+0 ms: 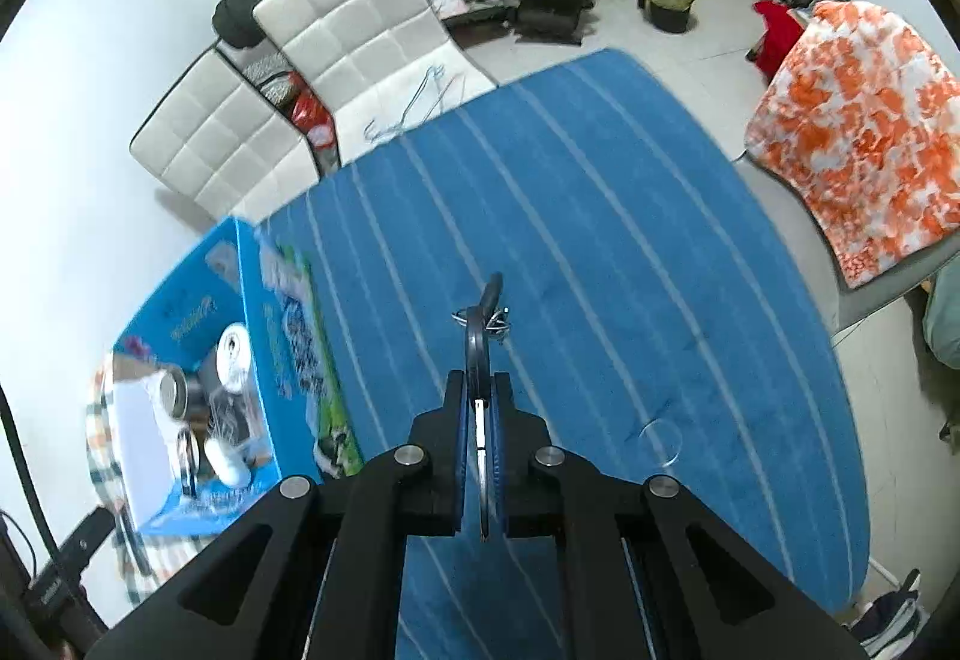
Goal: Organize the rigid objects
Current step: 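Carry the keys with the right gripper into the clear cube in the box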
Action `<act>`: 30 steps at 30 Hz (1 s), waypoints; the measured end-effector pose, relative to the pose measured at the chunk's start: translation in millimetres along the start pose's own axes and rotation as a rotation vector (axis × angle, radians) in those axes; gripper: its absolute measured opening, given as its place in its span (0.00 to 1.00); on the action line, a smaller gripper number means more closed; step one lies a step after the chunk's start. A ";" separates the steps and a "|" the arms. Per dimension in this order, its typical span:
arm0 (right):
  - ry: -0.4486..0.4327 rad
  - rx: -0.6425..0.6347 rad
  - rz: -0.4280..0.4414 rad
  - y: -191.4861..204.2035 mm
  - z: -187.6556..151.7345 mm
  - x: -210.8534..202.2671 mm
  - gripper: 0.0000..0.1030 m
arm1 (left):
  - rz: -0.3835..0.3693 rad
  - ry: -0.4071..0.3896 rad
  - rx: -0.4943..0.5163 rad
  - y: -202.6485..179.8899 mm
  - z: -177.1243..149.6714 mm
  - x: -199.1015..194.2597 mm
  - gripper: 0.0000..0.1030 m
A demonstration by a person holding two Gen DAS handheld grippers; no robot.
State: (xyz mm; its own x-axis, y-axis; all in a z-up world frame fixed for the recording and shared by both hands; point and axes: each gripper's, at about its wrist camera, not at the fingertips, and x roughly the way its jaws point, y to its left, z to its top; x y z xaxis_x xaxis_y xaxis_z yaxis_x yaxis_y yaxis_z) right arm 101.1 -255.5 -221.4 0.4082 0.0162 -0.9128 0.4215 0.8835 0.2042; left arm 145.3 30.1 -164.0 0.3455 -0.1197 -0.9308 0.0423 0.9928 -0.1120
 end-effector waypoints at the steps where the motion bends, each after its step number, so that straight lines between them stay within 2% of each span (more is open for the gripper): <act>1: -0.001 0.005 0.008 -0.9 2.9 -3.7 0.07 | 0.001 -0.001 0.004 -0.8 0.5 -0.1 1.00; 4: -0.026 -0.023 0.016 7.3 8.5 -20.4 0.07 | 0.008 -0.015 0.025 -6.5 3.3 -3.7 1.00; 7: -0.036 -0.071 0.059 27.8 10.1 -41.5 0.07 | 0.019 -0.028 0.037 -6.6 6.1 -5.9 1.00; 10: -0.037 -0.137 0.122 63.3 4.7 -56.7 0.07 | 0.044 -0.039 0.044 -0.9 10.1 -6.9 1.00; 14: -0.016 -0.220 0.202 114.1 -6.2 -55.5 0.07 | 0.067 -0.043 0.033 13.5 13.6 -2.5 1.00; 17: 0.013 -0.274 0.228 151.4 -18.3 -34.3 0.07 | 0.074 -0.030 0.023 25.6 14.4 7.6 1.00; 22: 0.079 -0.345 0.197 200.3 -38.1 20.7 0.07 | 0.103 -0.003 0.022 41.4 14.3 24.4 1.00; 30: 0.215 -0.393 0.136 230.0 -61.4 100.8 0.07 | 0.114 0.064 0.008 67.4 7.9 56.5 1.00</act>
State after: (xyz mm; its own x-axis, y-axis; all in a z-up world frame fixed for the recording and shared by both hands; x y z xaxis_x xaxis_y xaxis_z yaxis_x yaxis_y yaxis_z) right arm 189.5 -21.9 -288.2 0.2435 0.2040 -0.9482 0.0206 0.9763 0.2154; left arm 175.0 90.3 -221.5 0.2879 -0.0060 -0.9576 0.0138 0.9999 -0.0021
